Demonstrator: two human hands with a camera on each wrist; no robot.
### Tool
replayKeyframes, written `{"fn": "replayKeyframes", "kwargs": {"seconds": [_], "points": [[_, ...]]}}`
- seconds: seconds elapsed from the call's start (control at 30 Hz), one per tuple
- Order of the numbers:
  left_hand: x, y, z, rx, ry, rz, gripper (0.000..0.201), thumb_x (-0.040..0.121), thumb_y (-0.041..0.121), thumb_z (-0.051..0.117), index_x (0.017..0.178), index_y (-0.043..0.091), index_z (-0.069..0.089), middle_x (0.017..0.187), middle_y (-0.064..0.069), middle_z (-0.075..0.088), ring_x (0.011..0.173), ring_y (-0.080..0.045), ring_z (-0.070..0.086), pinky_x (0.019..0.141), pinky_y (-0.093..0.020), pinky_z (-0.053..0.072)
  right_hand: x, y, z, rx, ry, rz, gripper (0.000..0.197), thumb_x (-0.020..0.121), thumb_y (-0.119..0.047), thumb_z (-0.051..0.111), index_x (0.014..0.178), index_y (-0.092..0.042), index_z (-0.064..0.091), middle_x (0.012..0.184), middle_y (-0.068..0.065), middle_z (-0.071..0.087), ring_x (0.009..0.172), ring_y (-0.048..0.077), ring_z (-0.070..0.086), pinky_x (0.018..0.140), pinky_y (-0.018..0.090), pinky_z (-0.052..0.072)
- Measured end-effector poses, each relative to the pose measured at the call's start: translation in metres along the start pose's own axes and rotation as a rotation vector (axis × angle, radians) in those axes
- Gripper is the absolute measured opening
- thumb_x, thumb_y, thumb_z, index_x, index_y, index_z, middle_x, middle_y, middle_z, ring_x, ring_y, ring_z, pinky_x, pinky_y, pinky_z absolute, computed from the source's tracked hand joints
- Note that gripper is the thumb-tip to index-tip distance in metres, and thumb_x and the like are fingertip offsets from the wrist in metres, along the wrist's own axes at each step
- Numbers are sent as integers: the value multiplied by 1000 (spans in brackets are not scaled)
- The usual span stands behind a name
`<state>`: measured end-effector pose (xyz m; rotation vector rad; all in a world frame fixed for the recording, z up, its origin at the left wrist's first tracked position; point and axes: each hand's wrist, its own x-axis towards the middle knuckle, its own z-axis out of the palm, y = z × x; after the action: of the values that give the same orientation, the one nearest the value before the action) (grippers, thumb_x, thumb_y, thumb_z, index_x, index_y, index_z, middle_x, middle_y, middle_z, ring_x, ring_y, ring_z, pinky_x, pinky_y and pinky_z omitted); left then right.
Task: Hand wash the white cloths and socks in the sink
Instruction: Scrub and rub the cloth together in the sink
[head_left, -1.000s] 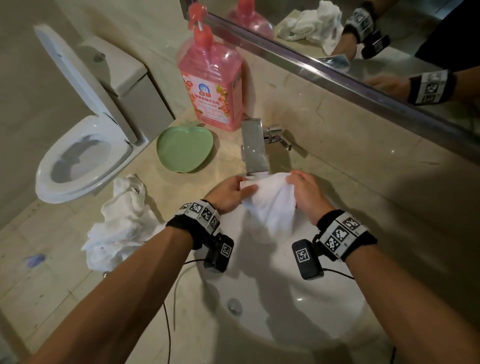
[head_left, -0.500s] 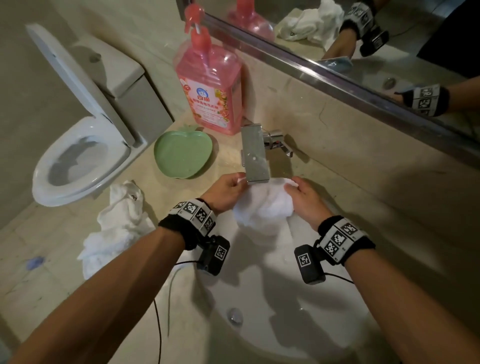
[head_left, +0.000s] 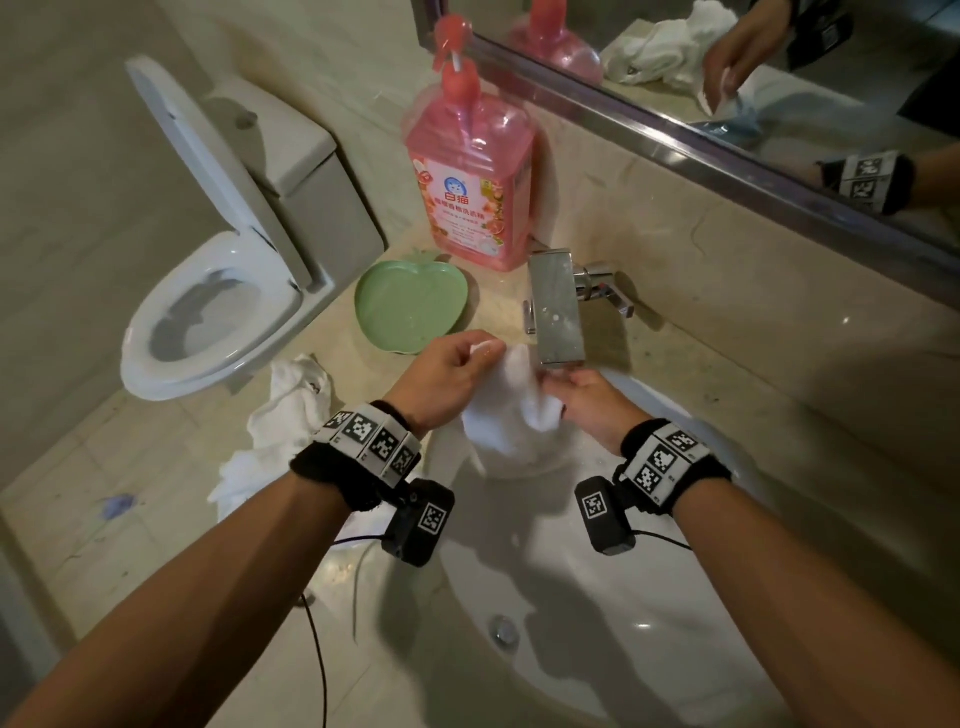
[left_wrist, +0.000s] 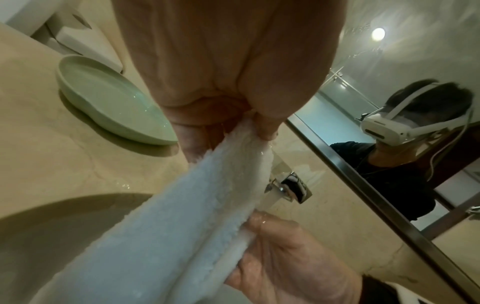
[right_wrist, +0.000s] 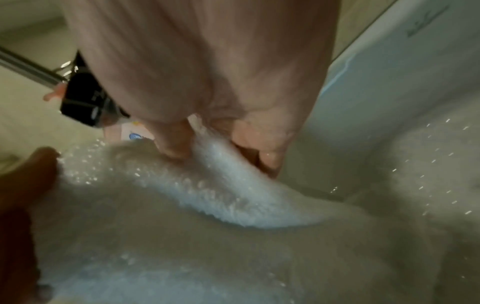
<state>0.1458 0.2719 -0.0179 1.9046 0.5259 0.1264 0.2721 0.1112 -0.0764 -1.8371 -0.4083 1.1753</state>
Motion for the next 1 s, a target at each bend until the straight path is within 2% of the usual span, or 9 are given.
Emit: {"fn": "replayKeyframes", "kwargs": {"seconds": [0.17, 0.27, 0.4, 0.53, 0.67, 0.77, 0.87, 0.93, 1.0], "points": [[2, -5, -5, 109, 63, -21, 23, 103, 31, 48, 90, 25, 65, 76, 17, 59, 70, 0, 53, 66, -21, 43, 4, -8, -3, -38, 156, -84, 26, 96, -15, 60, 86, -38, 70, 83, -17, 72, 86, 11, 65, 79, 32, 51], [8, -17, -2, 119, 70, -119, 34, 103, 34, 45, 85, 11, 62, 69, 5, 52, 66, -14, 48, 62, -28, 38, 1, -9, -10, -34, 200, -70, 29, 95, -16, 60, 90, -42, 70, 87, -26, 73, 93, 1, 64, 81, 27, 51], [16, -30, 12, 70, -9, -229, 45, 103, 36, 46, 96, -7, 60, 82, -11, 58, 76, -23, 53, 73, -37, 43, -6, -8, -15, -71, 244, -90, 13, 95, -30, 61, 101, -29, 73, 102, 4, 75, 101, 29, 67, 91, 47, 53], [20, -38, 26, 48, -223, -261, 39, 81, 29, 80, 113, 11, 65, 101, -1, 73, 89, -15, 68, 74, -19, 53, -12, -10, -22, -18, 254, -147, 23, 99, -39, 56, 108, -23, 69, 109, 21, 70, 97, 39, 67, 88, 63, 52], [25, -38, 52, 146, -332, -164, 42, 86, 16, 71, 126, 22, 58, 110, 7, 68, 90, -2, 63, 78, -14, 48, -20, -13, -29, -47, 300, -255, 23, 100, -40, 52, 106, -26, 68, 91, 12, 71, 68, 15, 55, 64, 39, 45], [33, -33, 60, -25, -301, -221, 35, 92, 11, 62, 123, 26, 60, 107, 10, 71, 106, -18, 66, 90, -28, 53, -25, -15, -37, -76, 347, -254, 29, 102, -45, 48, 106, -22, 65, 84, 7, 68, 67, 10, 54, 64, 33, 43], [43, -28, 60, -61, -270, -158, 31, 93, 14, 60, 116, 34, 66, 109, 12, 72, 101, -8, 68, 89, -29, 54, -30, -13, -50, -96, 279, -209, 18, 97, -32, 60, 111, -21, 63, 88, -2, 69, 74, 6, 64, 70, 29, 53], [45, -25, 59, -53, -264, -116, 28, 92, 22, 65, 119, 31, 67, 113, 10, 72, 104, -10, 67, 90, -31, 53, -33, -8, -56, -261, 203, -149, 31, 86, -18, 71, 113, -18, 58, 88, -5, 65, 73, -1, 62, 58, 7, 47], [46, -24, 57, -55, -236, -91, 30, 90, 27, 69, 120, 26, 66, 114, 9, 71, 105, -11, 67, 90, -33, 52, -33, -3, -56, -445, 172, -91, 34, 84, -12, 69, 113, -17, 53, 86, -5, 59, 71, 4, 57, 50, 4, 41]]}}
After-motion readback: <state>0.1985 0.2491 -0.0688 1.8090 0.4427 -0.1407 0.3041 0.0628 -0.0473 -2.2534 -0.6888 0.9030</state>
